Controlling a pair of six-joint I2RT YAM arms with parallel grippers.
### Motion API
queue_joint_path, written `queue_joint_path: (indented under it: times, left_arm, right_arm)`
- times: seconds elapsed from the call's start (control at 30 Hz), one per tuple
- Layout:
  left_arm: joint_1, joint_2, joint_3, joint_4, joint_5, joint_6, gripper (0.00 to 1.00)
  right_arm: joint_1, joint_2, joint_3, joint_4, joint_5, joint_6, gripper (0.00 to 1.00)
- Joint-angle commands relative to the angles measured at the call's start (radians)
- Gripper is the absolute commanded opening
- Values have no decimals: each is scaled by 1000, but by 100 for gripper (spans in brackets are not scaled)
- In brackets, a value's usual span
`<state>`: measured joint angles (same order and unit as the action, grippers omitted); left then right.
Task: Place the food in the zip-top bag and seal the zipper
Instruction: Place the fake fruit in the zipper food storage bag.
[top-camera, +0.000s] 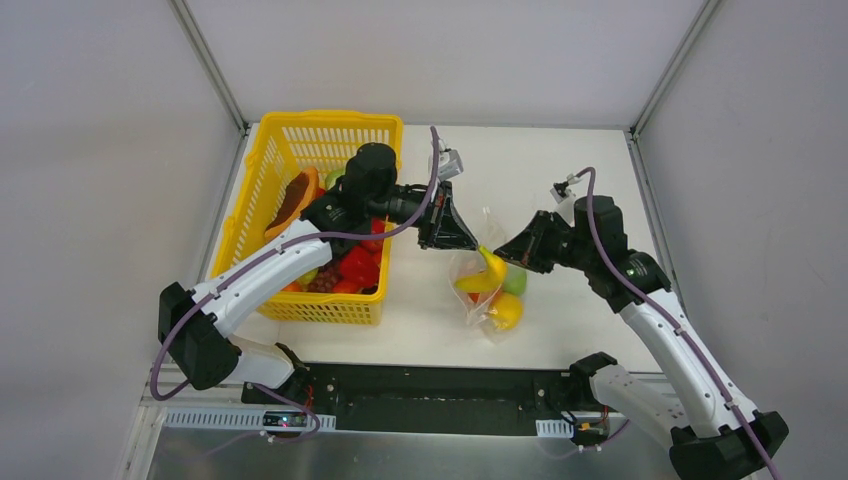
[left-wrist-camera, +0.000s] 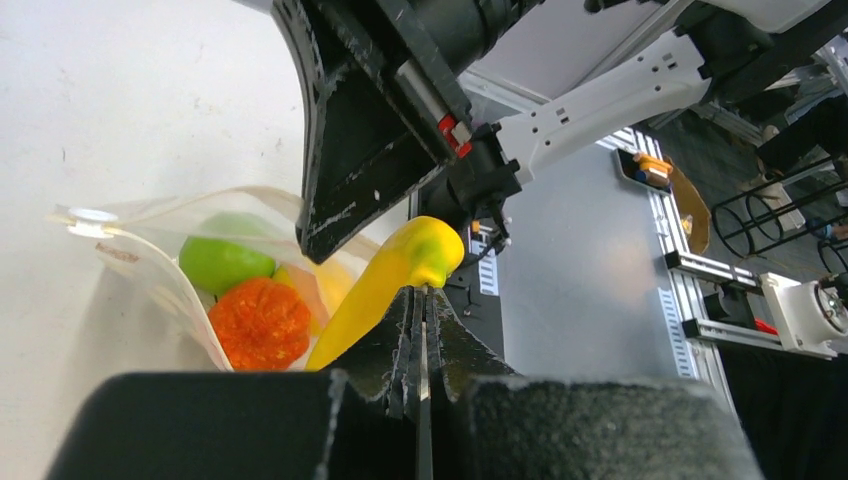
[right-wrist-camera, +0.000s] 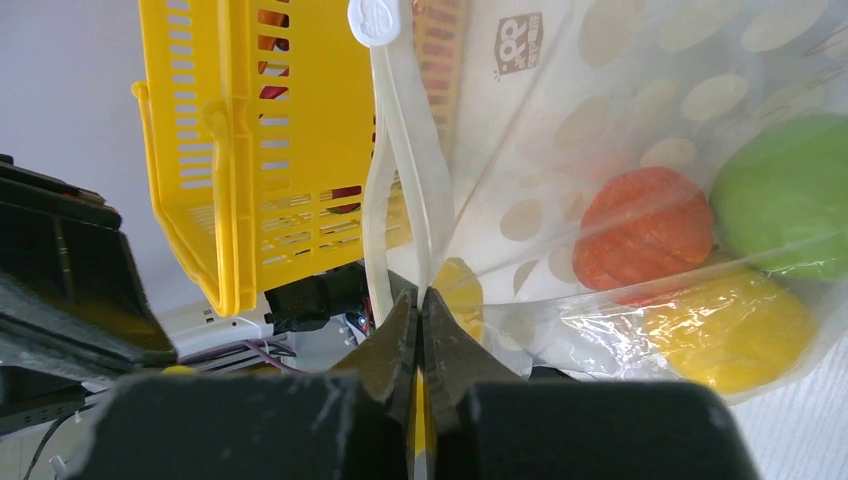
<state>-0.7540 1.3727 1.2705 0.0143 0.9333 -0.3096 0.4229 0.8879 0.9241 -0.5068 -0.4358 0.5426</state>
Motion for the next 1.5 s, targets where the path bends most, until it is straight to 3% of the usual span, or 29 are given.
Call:
queue_joint_path:
  times: [0.0,0.2,0.43,0.7,0.9,1.1,1.3,1.47]
  left_arm:
    - [-11,-14,22,-88,-1,104,0]
    - [-11,-6,138,-514,-101,352,0]
    - [-53,62,254,-700,-223,478,0]
    - [-231,199,455,-993,-584,681,0]
    - [-282,212,426,-978,-772,708,0]
    - [-295,136,321,-844,-849,712,0]
    - [-308,22,183,-650,-876,723,0]
    - [-310,-49,200,-702,-762,777,0]
  right_arm:
    - [-3,-31,53,14,10,7,0]
    - [-4,-19,97,-28,-48,-28,0]
    - [-2,-26,109,-29,-108,-28,0]
    - [-3,-14,107,-31,-127,-38,0]
    - [-3,-16,104,-34,-129,-42,0]
    - [-2,-20,104,-42,-122,-49,0]
    - [-2,-15,107,-40,-161,-61,0]
    - [-4,-7,121,-40,-222,-96,0]
